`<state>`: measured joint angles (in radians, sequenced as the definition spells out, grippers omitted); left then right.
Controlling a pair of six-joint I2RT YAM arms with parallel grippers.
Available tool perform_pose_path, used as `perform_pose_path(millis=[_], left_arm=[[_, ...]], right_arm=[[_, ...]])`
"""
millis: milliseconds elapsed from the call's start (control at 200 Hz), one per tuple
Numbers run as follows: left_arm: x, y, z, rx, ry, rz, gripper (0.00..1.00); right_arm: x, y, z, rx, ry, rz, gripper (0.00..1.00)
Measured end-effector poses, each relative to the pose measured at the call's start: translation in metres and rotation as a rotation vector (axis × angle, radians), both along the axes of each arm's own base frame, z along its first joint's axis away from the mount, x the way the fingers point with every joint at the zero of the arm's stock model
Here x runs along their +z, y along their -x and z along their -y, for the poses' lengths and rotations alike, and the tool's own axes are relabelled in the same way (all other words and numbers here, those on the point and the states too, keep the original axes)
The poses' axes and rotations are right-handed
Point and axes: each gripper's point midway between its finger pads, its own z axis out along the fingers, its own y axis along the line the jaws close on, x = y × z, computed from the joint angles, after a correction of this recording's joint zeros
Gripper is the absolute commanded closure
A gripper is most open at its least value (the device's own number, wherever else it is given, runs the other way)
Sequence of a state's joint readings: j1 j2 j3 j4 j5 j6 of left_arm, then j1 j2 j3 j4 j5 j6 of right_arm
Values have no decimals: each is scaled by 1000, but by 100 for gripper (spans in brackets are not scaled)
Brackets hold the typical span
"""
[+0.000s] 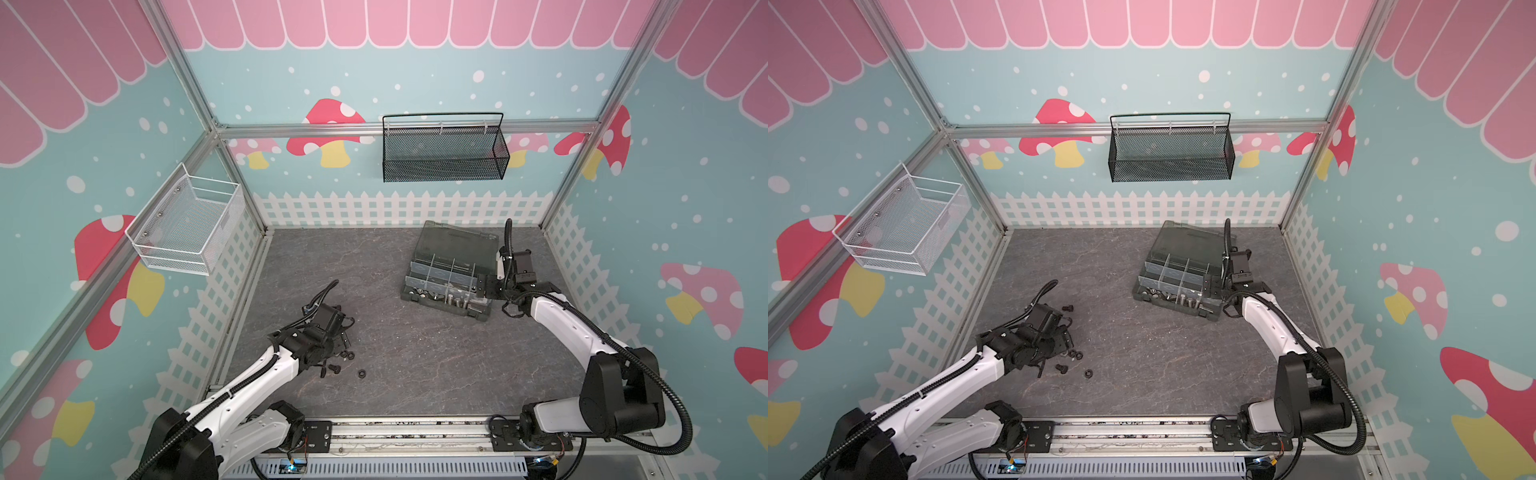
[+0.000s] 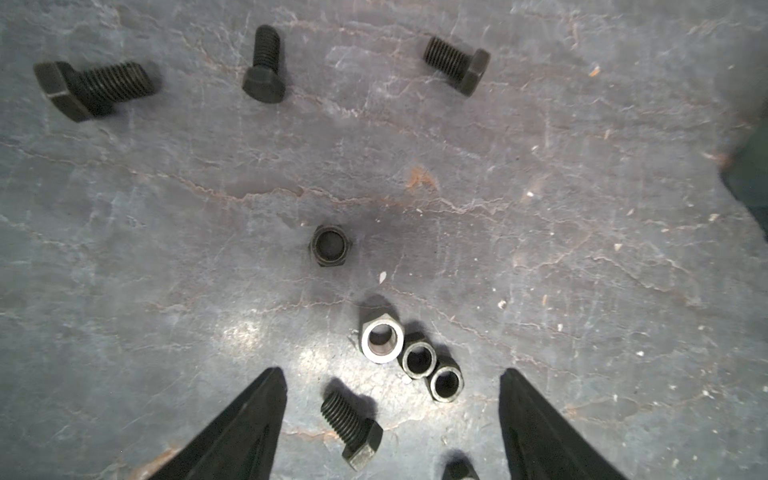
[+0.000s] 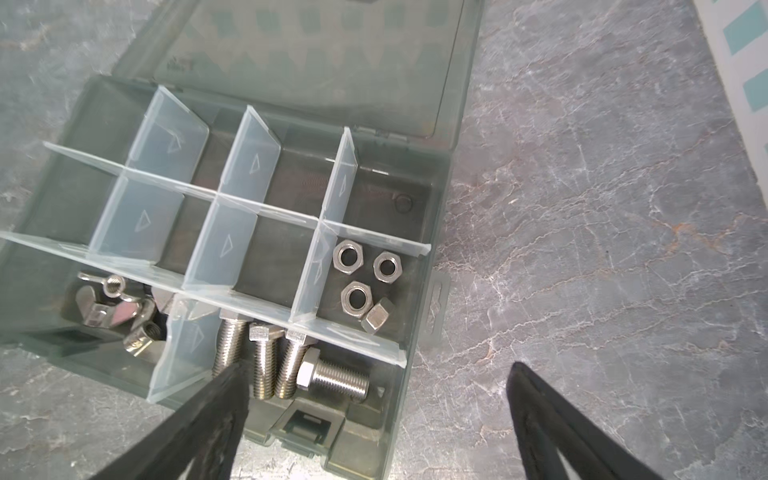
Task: Sort the screws and nuts into containers
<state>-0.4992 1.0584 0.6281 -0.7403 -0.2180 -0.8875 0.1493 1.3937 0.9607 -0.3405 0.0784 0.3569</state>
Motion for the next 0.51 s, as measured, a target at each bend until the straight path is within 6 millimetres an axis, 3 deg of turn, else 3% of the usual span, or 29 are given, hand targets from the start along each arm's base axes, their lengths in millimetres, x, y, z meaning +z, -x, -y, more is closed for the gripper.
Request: perform_pose_path(millis=[185,505], left_arm=[[-14,1,0,-1,-27,-52,29],[-39,-3,0,9,-55,-126,40]], right_arm=[[10,0,0,-13,-18,36,2],[9,0,0,-16,-21,36,2]])
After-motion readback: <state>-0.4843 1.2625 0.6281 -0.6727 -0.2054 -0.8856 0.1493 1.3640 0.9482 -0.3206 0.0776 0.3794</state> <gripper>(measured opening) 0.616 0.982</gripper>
